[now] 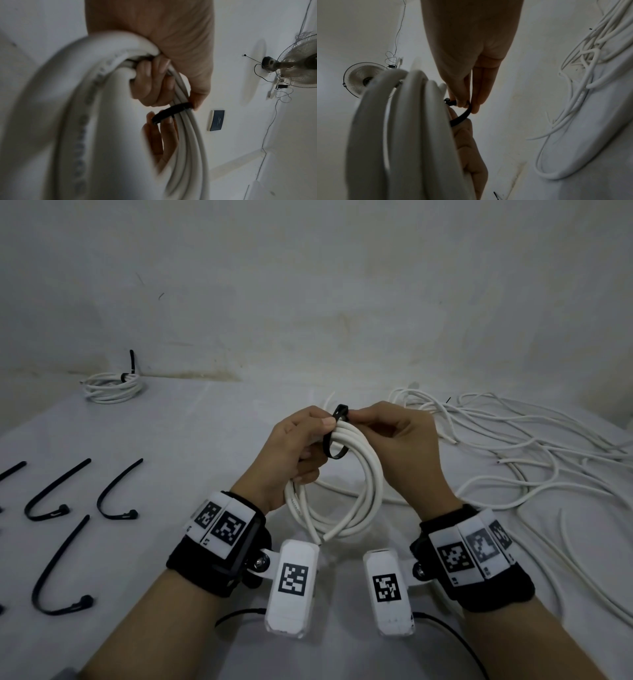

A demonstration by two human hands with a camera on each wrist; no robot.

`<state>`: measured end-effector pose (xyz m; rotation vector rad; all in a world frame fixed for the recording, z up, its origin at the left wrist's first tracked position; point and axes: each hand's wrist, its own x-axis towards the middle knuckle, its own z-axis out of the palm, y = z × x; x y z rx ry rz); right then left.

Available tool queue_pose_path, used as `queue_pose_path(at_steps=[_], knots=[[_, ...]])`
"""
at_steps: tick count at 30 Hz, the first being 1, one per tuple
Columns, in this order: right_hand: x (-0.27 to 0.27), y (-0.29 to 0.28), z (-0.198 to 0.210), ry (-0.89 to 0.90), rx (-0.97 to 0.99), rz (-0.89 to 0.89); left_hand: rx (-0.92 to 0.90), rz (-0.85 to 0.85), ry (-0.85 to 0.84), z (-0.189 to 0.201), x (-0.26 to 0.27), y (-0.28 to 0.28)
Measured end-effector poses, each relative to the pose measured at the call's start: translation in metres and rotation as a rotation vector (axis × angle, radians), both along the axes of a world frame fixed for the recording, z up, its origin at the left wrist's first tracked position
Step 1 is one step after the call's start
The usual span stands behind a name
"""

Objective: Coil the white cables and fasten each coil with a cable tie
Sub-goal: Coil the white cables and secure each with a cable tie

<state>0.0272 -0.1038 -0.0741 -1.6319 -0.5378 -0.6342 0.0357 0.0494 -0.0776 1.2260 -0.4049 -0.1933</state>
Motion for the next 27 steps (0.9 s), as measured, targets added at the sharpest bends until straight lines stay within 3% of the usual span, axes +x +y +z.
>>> queue_pose_path(at_steps=[15,27], knots=[[0.0023,-0.0015,-0.0012,0.064,-0.019,0.011,-0.024,0.026,0.000,-0.0018,0.0004,-0.0029],[-0.0007,-0.0007,0.0007,0.083,0.021,-0.014,0.059,0.004,0.019,-0.0029,-0.0006,-0.0021]])
